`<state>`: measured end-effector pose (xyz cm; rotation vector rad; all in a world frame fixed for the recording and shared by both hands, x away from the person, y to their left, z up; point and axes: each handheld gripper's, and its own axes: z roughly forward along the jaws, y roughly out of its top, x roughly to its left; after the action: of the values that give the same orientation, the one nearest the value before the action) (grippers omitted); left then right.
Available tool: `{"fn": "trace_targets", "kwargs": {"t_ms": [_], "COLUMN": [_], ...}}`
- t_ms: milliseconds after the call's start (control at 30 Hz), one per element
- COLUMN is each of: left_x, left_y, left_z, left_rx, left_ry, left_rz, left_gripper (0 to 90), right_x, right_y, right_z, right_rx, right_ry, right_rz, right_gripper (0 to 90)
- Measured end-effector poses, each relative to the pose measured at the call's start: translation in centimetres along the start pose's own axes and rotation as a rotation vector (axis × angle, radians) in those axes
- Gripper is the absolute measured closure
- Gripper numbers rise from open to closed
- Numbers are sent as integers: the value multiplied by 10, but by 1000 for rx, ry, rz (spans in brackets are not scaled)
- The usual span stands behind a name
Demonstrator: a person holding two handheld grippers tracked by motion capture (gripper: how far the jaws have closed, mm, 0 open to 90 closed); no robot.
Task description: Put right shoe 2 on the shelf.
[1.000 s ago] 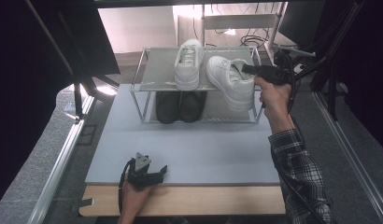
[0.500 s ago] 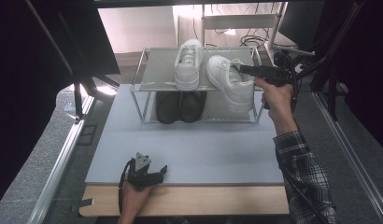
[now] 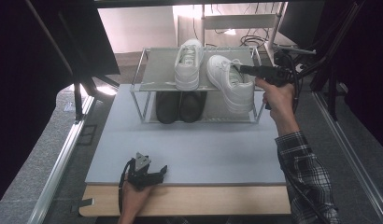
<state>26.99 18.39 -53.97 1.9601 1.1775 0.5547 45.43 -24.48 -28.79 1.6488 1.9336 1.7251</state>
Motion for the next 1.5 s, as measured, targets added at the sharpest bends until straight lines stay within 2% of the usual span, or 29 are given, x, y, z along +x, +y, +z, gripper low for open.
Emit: {"fn": "trace_targets", "kwargs": {"t_ms": [167, 333, 400, 667, 933, 967, 1100, 1333, 1500], "left_x": [0, 0, 0, 0, 0, 0, 0, 0, 0], "left_y": [0, 0, 0, 0, 0, 0, 0, 0, 0], "left_z": [0, 0, 0, 0, 0, 0, 0, 0, 0], "left_rx": [0, 0, 0, 0, 0, 0, 0, 0, 0], "left_ry": [0, 0, 0, 0, 0, -1, 0, 0, 0], "left_rz": [0, 0, 0, 0, 0, 0, 0, 0, 0], "left_gripper": [133, 133, 133, 133, 133, 133, 133, 133, 133], "right_x": [0, 0, 2, 3, 3, 3, 2, -1, 0], "right_y": [0, -1, -1, -1, 1, 1, 3, 2, 1], "right_z": [-1, 0, 1, 9, 19, 17, 12, 1, -14], "right_rx": [0, 3, -2, -40, -46, -34, -20, -29, -38], "right_ry": [4, -19, -41, -61, -46, -38, -10, 11, 17], "right_rz": [-1, -5, -11, 16, 38, 28, 19, 20, -7], "right_gripper": [504, 631, 672, 696, 671, 621, 548, 536, 541]}}
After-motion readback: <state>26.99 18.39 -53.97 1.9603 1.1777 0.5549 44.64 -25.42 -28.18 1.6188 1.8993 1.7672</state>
